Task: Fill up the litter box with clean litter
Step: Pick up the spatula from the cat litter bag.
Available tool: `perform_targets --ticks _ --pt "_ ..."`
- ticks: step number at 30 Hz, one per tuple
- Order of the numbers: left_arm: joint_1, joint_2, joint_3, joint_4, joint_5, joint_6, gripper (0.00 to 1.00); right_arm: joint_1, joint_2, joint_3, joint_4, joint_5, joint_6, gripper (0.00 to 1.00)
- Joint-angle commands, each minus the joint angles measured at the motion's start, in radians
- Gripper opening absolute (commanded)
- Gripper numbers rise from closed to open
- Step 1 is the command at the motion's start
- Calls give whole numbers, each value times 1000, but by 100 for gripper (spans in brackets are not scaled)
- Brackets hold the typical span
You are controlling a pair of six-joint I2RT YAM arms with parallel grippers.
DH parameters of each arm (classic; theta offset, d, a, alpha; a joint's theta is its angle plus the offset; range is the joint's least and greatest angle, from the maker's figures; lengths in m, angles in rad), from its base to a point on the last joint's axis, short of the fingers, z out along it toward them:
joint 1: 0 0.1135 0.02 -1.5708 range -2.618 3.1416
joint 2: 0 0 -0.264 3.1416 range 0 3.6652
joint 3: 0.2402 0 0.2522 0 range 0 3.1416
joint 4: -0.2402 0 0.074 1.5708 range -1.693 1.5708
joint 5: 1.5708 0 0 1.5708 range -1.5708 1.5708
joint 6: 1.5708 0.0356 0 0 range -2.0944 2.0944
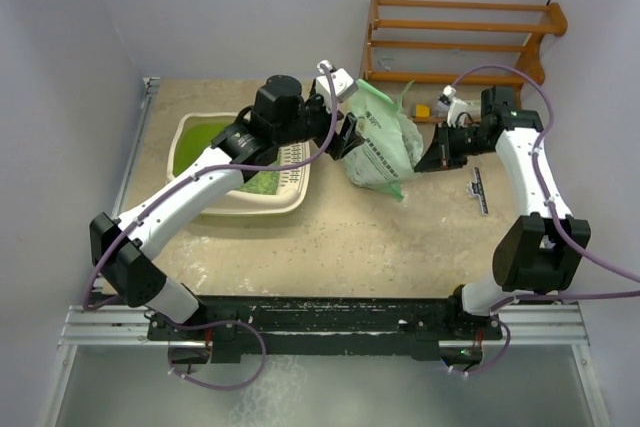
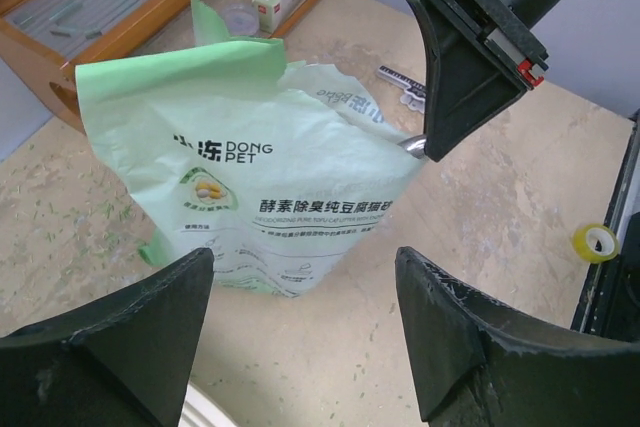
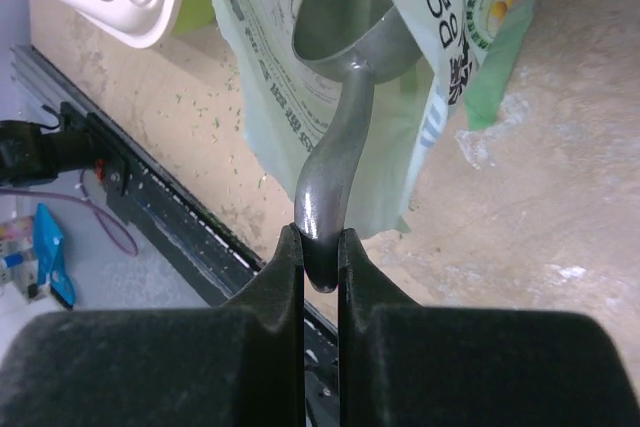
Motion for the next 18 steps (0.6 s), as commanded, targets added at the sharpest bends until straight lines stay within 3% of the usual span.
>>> perform_targets --ticks 1,8,14,18 --pt "-3 7 9 102 86 -51 72 -11 -70 127 -44 64 12 0" --pt "-2 64 48 164 186 -123 75 -33 -79 299 -184 105 -20 0" --pt "-3 76 64 190 214 -119 70 -66 -137 321 -221 132 -42 0" --pt "-3 84 74 178 219 -106 73 -74 -176 350 -235 138 -41 0"
